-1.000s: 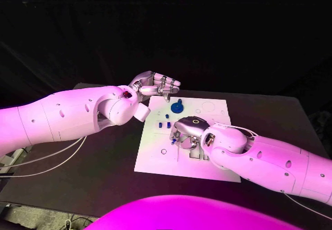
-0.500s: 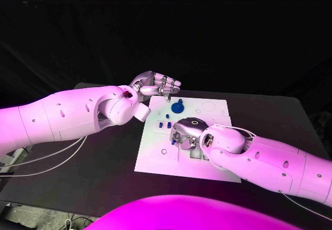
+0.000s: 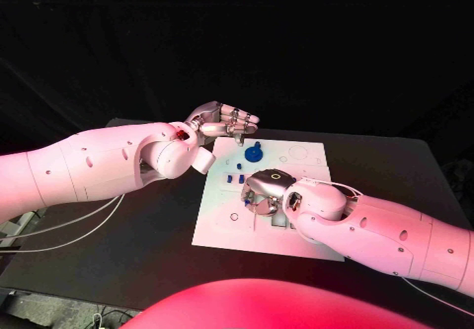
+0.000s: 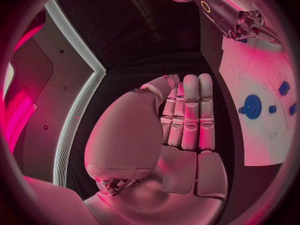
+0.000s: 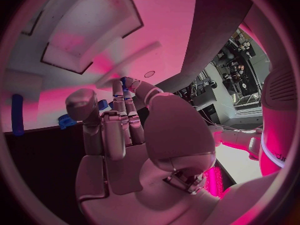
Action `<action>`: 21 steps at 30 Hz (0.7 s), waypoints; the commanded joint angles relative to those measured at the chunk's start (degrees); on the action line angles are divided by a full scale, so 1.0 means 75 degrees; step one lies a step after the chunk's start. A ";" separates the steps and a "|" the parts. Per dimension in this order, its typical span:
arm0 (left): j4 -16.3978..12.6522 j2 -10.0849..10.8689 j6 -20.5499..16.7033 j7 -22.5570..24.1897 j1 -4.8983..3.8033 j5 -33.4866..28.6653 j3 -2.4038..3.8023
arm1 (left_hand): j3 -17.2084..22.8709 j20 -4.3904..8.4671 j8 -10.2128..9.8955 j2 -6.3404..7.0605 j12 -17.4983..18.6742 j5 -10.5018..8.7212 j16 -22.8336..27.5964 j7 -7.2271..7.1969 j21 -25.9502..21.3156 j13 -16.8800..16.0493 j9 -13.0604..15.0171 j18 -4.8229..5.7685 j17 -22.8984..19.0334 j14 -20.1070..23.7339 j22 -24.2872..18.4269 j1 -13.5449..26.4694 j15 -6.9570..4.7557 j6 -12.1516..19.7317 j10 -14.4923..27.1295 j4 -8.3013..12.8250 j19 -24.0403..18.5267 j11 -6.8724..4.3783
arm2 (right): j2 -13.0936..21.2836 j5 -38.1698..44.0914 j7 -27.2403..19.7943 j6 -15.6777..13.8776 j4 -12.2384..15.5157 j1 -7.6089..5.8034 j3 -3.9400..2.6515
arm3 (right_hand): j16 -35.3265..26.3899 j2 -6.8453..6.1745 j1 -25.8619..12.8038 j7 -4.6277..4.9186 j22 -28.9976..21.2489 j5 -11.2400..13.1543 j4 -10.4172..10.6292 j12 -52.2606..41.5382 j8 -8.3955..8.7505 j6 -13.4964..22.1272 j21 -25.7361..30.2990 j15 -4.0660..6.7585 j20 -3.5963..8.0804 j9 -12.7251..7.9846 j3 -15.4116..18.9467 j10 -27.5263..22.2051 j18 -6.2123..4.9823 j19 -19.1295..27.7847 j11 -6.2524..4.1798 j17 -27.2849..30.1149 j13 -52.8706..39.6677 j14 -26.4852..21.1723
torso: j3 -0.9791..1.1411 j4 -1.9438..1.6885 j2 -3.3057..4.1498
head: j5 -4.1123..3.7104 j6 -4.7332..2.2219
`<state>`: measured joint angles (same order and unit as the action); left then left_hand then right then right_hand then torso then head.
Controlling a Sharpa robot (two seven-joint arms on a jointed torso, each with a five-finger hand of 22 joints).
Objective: Assemble the parts on the task board
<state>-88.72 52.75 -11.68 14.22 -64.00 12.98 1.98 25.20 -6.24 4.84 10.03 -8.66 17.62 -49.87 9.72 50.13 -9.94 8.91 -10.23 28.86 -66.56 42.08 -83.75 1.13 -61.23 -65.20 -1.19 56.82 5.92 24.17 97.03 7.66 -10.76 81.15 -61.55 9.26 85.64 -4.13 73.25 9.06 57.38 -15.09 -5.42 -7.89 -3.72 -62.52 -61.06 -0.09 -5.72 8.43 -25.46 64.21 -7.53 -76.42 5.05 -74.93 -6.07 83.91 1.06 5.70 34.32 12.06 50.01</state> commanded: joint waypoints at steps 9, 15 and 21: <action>-0.0030 0.0012 0.0142 0.0005 -0.0015 -0.0046 0.0005 | -0.0020 0.0009 -0.0007 -0.0056 -0.0031 0.0008 0.0051 0.0019 -0.0031 -0.0007 -0.0008 -0.0048 -0.0012 0.0055 -0.0012 0.0013 0.0014 0.0037 0.0040 0.0007 -0.0052 0.0007 | 0.0103 0.0139 0.0167 -0.0081 0.0016 0.0018 0.0015 | 0.0006 -0.0159 -0.0037 0.0011 -0.0088 -0.0038 0.0037 0.0002 0.0022 0.0143 0.0114 -0.0065 -0.0022 -0.0052 0.0036 -0.0106 0.0066 0.0097 0.0065 -0.1137 -0.0001 0.0614 | -0.0001 0.0007 -0.0013 | -0.0022 -0.0001; -0.0031 0.0031 0.0157 -0.0010 -0.0015 -0.0046 0.0005 | -0.0020 0.0009 -0.0007 -0.0056 -0.0031 0.0008 0.0051 0.0019 -0.0031 -0.0007 -0.0008 -0.0048 -0.0012 0.0055 -0.0012 0.0013 0.0014 0.0037 0.0040 0.0007 -0.0052 0.0007 | 0.0341 0.0165 0.0193 -0.0252 0.0274 0.0000 0.0014 | 0.0004 -0.0220 -0.0051 -0.0015 -0.0116 -0.0034 0.0037 -0.0007 0.0016 0.0196 0.0152 -0.0074 -0.0044 -0.0068 0.0074 -0.0178 0.0050 0.0122 0.0065 -0.1131 0.0012 0.0610 | 0.0003 0.0003 -0.0012 | -0.0040 -0.0001; -0.0032 0.0066 0.0168 -0.0022 -0.0015 -0.0046 0.0005 | -0.0034 0.0005 -0.0002 -0.0067 -0.0045 0.0009 0.0057 0.0017 -0.0034 -0.0013 -0.0010 -0.0049 -0.0014 0.0062 -0.0011 0.0013 0.0016 0.0037 0.0047 0.0015 -0.0061 0.0007 | 0.0955 0.0187 0.0246 -0.0482 0.0936 -0.0167 -0.0024 | -0.0006 -0.0306 -0.0111 -0.0049 -0.0142 0.0056 0.0071 -0.0032 0.0004 0.0236 0.0194 -0.0078 -0.0065 -0.0082 0.0163 -0.0275 0.0036 0.0151 0.0064 -0.1115 0.0024 0.0603 | 0.0001 0.0008 -0.0007 | -0.0077 -0.0001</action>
<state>-88.79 53.25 -11.43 13.97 -64.03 12.97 1.98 25.20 -6.24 4.84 10.03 -8.66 17.62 -49.64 9.72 50.13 -9.98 8.91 -10.23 28.81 -66.56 42.08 -83.75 1.14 -61.23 -65.20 -1.19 56.82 5.92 30.68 97.41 8.71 -12.70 87.20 -62.45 9.22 85.64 -5.99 72.32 8.71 56.37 -14.92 -5.04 -7.84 -3.62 -61.06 -59.88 -0.21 -6.13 7.89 -24.57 62.63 -7.52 -75.60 5.63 -74.92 -5.95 84.02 1.06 5.73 34.23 11.60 50.01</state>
